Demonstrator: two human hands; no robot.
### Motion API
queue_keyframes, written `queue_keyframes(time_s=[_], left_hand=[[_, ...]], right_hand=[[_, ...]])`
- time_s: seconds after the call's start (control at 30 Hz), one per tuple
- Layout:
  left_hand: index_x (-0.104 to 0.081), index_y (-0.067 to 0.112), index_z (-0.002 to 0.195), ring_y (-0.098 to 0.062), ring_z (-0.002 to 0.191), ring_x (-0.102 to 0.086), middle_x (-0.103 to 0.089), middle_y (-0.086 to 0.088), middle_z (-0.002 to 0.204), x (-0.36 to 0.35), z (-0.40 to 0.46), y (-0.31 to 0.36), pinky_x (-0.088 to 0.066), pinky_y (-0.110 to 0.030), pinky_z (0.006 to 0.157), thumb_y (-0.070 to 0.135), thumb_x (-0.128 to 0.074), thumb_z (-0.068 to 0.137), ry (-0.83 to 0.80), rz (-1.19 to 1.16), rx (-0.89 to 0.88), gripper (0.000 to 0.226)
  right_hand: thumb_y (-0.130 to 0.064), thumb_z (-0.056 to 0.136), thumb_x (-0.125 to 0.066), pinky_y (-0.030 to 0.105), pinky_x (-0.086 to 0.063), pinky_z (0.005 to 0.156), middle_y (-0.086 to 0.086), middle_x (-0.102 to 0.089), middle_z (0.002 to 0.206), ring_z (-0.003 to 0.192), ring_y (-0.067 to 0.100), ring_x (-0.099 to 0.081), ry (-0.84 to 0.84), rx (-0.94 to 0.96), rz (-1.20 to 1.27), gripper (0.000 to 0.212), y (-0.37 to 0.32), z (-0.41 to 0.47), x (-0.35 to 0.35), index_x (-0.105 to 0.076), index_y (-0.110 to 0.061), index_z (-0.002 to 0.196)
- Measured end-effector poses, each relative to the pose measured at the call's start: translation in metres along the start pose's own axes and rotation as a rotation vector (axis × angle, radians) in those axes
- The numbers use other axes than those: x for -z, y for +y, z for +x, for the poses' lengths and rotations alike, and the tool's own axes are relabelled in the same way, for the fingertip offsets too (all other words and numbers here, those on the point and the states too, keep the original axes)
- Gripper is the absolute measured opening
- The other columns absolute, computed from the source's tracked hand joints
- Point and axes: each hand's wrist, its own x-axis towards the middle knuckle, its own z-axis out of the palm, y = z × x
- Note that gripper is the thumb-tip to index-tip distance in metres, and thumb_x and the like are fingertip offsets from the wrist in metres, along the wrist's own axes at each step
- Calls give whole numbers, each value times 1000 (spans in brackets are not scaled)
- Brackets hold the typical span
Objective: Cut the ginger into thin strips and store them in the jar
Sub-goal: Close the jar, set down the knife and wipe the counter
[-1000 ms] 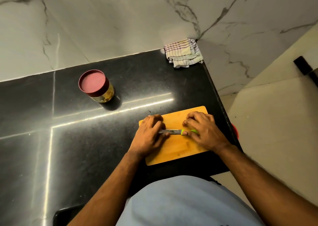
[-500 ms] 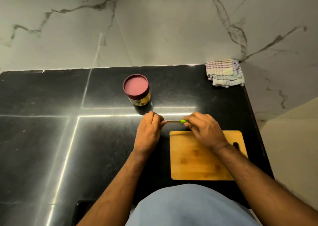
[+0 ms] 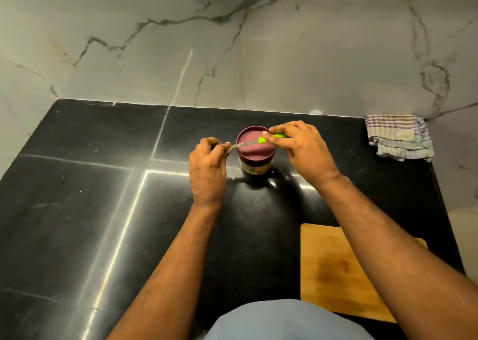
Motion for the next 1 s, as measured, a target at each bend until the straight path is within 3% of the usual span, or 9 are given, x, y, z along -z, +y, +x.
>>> queue_keyframes(time_s=[0.07,0.13,0.17,0.27,0.37,0.47,0.6,0.8,1.0], left_hand=[[-74,6,105,-21,86,-58,-60,-4,101,-3,3,-7,-52,-41,68,21,-64,98,-49,-65,42,18],[-73,7,108,-17,90,-59,-61,-3,104,-3,4,-9,-54,-39,73,19,-64,98,-65,-117,65,19],[-73,7,111,-16,93,-59,-62,-3,106,-3,4,-10,-54,-39,76,18,-65,97,-64,-119,60,19],[-66,11,126,-18,114,-55,-59,-6,125,-6,-1,-8,-49,-37,97,21,-66,96,-54,-90,55,32],[-57,14,137,-22,130,-46,-50,-9,139,-5,-14,6,-36,-33,109,25,-64,98,-11,-50,59,41],[-58,14,134,-22,126,-47,-51,-11,133,-3,-35,28,-34,-34,106,23,-64,97,18,-3,23,38],[-55,17,132,-26,123,-50,-52,-12,131,-6,-74,55,-37,-37,101,25,-64,95,-83,-32,-44,39],[-48,12,139,-25,109,-55,-52,-9,125,-16,-130,96,-50,-41,89,39,-57,98,-445,-82,-89,50],[-43,15,144,-26,111,-50,-48,-9,127,-37,-161,126,-47,-42,89,65,-45,95,-685,91,-102,70]], right_hand=[[-58,98,-7,34,-38,100,-8,-61,125,119,12,-48,-39,-16,-14,68,2,5,-10,-63,-30,126],[-35,102,-33,39,-38,103,-4,-58,131,125,18,-46,-37,7,-89,39,8,3,-19,-59,-30,130],[-20,97,-48,40,-36,105,-1,-55,135,128,21,-45,-21,29,-124,38,9,1,-20,-56,-30,133],[-1,89,-59,39,-27,110,3,-44,145,137,22,-35,-18,40,-184,63,8,-4,-18,-43,-30,143],[-4,91,-56,40,-25,110,2,-37,150,139,20,-30,20,-15,-177,66,6,-14,-9,-34,-29,148],[-7,90,-57,42,-28,107,3,-35,151,137,19,-32,55,-78,-145,63,6,-35,0,-38,-27,146],[-10,90,-56,41,-30,106,4,-37,149,135,19,-35,56,-113,-118,59,0,-74,5,-39,-24,145],[-10,90,-55,40,-30,104,4,-40,146,133,19,-38,35,-273,-86,57,1,-160,7,-41,-23,144],[-16,91,-58,41,-31,104,5,-39,145,130,20,-39,-42,-464,-135,54,24,-236,14,-45,-22,142]])
